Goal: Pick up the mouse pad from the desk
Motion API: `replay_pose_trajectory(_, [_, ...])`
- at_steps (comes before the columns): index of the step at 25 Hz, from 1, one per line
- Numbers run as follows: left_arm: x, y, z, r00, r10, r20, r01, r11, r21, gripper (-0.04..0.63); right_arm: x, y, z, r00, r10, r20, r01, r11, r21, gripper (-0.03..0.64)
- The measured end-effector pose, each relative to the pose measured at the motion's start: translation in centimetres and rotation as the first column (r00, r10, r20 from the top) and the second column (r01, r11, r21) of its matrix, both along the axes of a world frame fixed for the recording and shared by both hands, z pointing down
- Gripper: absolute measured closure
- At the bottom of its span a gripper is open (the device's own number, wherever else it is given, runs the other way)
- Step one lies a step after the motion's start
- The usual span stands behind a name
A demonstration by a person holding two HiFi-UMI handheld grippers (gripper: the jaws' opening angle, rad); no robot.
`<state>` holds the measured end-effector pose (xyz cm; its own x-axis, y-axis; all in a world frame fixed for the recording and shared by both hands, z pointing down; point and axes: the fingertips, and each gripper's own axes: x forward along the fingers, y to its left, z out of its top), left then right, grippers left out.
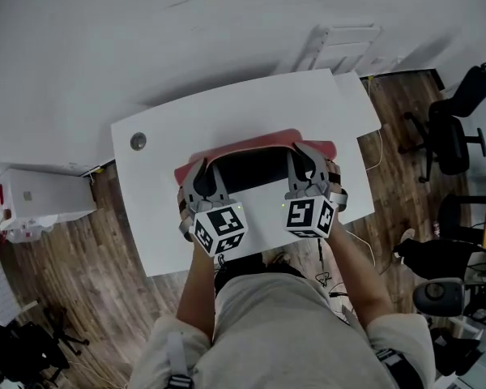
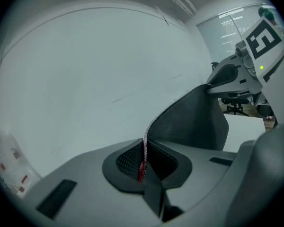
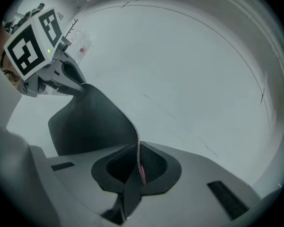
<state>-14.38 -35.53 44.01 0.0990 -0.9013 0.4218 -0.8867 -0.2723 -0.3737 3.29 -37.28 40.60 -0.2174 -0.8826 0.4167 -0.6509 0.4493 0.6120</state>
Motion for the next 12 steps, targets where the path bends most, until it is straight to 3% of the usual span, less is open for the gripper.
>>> replay_pose_trajectory(7, [-0.1,1.2,-4.3,0.996,-0.042,-0.072,0.048,0.995,0.084,0.565,0.0,1.0,-4.0,0.991,0.015,0.132,-0.020,0.999,0.031,0.566])
replay_pose_trajectory(12, [0.4,1.8,-7.1,0.995,-0.046,-0.087,0.057,0.990,0.131,0.565,0.5,1.4,-6.3,0.982,0.015,0.190,-0.026,0.998,0.055,0.566])
